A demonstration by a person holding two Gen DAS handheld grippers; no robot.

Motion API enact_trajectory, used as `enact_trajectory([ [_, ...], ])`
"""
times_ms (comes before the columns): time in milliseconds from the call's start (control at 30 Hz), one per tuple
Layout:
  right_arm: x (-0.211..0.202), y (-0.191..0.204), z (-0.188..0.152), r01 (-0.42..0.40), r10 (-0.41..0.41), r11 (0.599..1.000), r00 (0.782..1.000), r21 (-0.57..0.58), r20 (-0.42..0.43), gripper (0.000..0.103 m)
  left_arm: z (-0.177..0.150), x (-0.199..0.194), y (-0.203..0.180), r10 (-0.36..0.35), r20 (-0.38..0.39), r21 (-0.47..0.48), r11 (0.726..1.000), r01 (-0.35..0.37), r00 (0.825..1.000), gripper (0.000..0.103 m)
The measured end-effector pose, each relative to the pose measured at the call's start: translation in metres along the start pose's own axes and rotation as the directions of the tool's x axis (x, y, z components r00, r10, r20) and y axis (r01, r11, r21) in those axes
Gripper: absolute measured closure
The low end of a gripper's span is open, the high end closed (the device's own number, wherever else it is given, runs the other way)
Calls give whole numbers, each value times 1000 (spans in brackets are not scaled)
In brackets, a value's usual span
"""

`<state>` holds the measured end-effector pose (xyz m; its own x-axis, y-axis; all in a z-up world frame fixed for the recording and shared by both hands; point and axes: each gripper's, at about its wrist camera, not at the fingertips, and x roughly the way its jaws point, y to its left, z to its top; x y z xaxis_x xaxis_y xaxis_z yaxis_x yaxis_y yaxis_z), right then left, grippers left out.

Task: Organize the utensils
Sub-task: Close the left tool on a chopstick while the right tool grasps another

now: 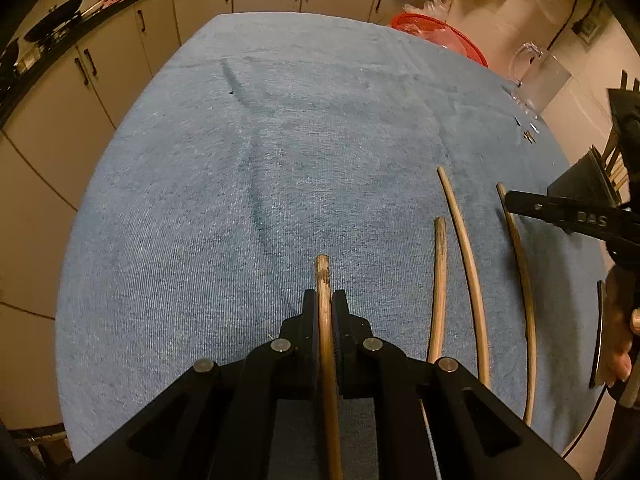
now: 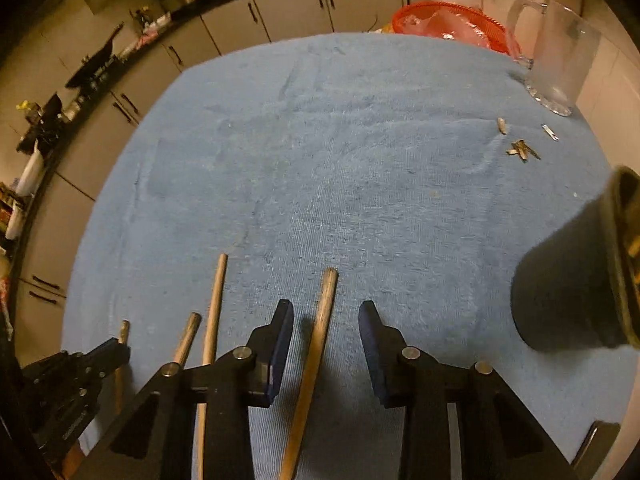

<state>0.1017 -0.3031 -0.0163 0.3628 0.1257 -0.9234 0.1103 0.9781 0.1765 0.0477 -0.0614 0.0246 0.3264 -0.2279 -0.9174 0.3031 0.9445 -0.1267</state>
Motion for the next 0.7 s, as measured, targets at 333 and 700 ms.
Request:
enact_trajectory([
  [333,1,19,-2,21,-18,998,999,-63,38,95,10,8,-12,21,55,28,999,-22,998,96],
  [700,-122,33,-31,-130,161,986,916,-107,367,96,20,-86,-15,-43,323,2,999,44,946,96],
])
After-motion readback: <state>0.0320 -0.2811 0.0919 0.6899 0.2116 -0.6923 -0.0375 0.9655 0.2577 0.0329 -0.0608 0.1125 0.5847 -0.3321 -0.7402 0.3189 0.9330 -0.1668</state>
